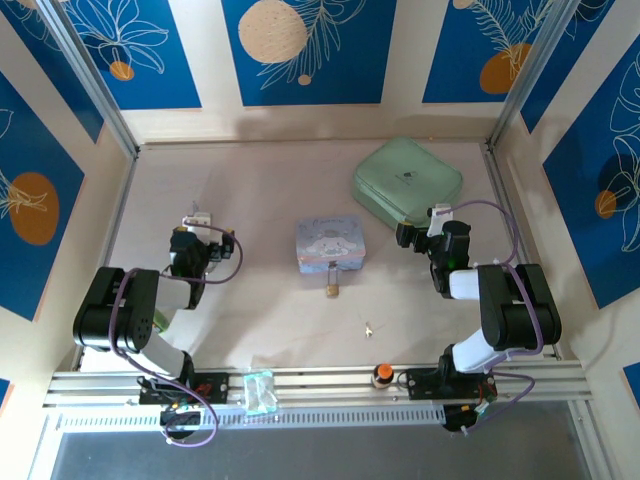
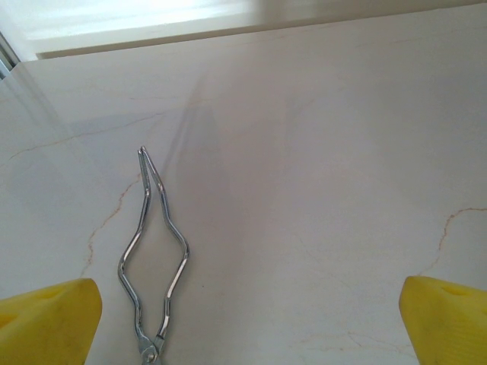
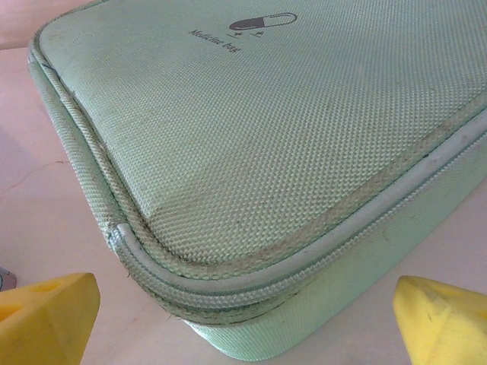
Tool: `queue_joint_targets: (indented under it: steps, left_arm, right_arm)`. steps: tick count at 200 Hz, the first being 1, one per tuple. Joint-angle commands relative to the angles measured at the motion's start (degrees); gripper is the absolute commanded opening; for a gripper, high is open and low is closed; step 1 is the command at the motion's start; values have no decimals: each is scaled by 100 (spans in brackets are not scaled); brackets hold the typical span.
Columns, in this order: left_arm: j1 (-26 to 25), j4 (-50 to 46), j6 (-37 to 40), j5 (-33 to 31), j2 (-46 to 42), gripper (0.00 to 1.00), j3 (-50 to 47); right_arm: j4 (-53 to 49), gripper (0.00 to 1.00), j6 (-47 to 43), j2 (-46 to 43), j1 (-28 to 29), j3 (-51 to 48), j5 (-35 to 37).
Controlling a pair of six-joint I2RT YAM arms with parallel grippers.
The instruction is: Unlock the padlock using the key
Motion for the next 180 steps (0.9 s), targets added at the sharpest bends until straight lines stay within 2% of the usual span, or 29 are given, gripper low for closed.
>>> queue_joint_targets:
  steps: [1, 115, 161, 180]
  left_arm:
    - [9, 35, 68, 143, 32, 100, 131]
    - [8, 21, 68, 126, -115, 99, 87]
    - [8, -1265, -70, -271, -1266, 99, 254]
    - [8, -2411, -815, -679, -1849, 99, 534]
  right_arm:
    - [11, 99, -99, -36, -25, 120, -132]
    - [-72, 99, -118, -185, -20, 113, -164]
    - [-1577, 99, 4, -1299, 43, 416, -123]
    - [-2355, 99, 263, -1794, 34, 570, -263]
